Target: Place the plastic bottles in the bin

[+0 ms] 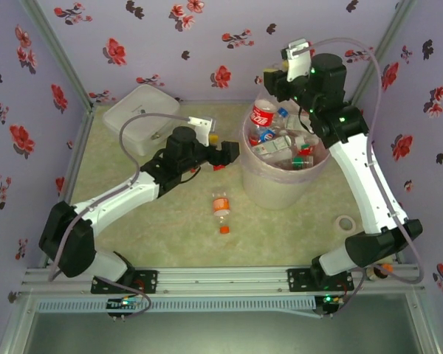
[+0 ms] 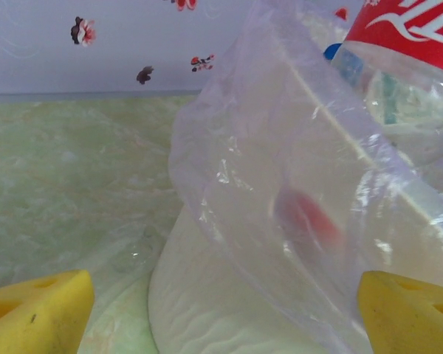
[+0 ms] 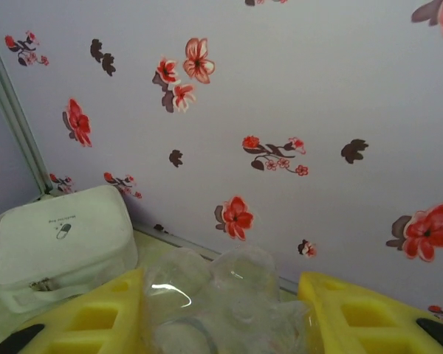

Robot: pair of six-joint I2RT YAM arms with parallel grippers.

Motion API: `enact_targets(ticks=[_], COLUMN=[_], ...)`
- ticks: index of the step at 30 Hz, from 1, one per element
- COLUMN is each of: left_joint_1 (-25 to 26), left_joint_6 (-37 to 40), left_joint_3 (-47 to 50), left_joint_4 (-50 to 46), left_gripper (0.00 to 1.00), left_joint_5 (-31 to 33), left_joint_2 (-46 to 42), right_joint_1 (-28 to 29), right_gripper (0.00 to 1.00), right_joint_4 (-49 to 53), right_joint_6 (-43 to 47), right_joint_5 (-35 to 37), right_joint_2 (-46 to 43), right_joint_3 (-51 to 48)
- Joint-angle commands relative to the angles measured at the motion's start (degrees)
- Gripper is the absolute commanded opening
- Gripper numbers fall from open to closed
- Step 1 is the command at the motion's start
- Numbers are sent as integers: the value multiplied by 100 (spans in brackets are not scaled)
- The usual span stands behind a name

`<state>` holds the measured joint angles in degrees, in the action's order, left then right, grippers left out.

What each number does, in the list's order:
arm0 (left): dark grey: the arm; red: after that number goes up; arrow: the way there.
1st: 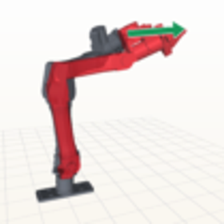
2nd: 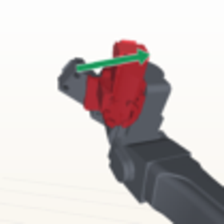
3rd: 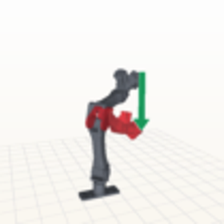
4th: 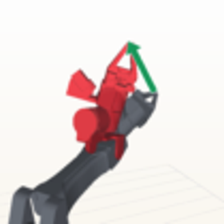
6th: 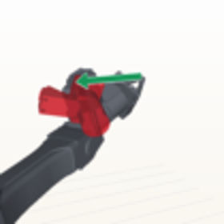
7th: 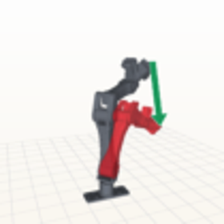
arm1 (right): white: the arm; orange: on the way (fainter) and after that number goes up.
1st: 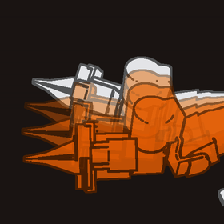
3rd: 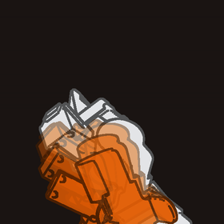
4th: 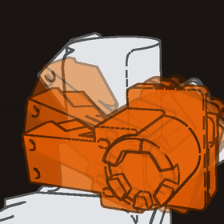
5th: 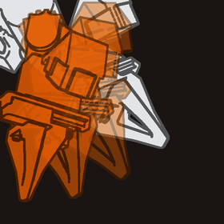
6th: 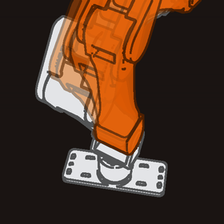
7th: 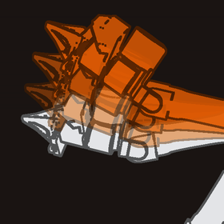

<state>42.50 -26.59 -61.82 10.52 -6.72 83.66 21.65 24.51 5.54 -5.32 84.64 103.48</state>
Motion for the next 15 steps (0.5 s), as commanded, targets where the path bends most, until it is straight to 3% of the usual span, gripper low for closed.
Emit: enact_targets(ticks=[1, 8, 15], left_joint_1=[30, 36, 30], left_joint_6=[-89, -79, -52], left_joint_3=[-216, -247, -287], left_joint_4=[240, 285, 240], left_gripper=[92, 92, 92], left_joint_5=[-131, -154, -172], left_joint_2=[174, 290, 325], right_joint_1=[24, 52, 52], right_gripper=[0, 0, 0], right_joint_4=[23, -95, -459], right_joint_6=[-34, -397, -1390], right_joint_5=[-159, -7, 145], right_joint_2=[-151, -377, -605], right_joint_3=[-359, -1547, -2718])
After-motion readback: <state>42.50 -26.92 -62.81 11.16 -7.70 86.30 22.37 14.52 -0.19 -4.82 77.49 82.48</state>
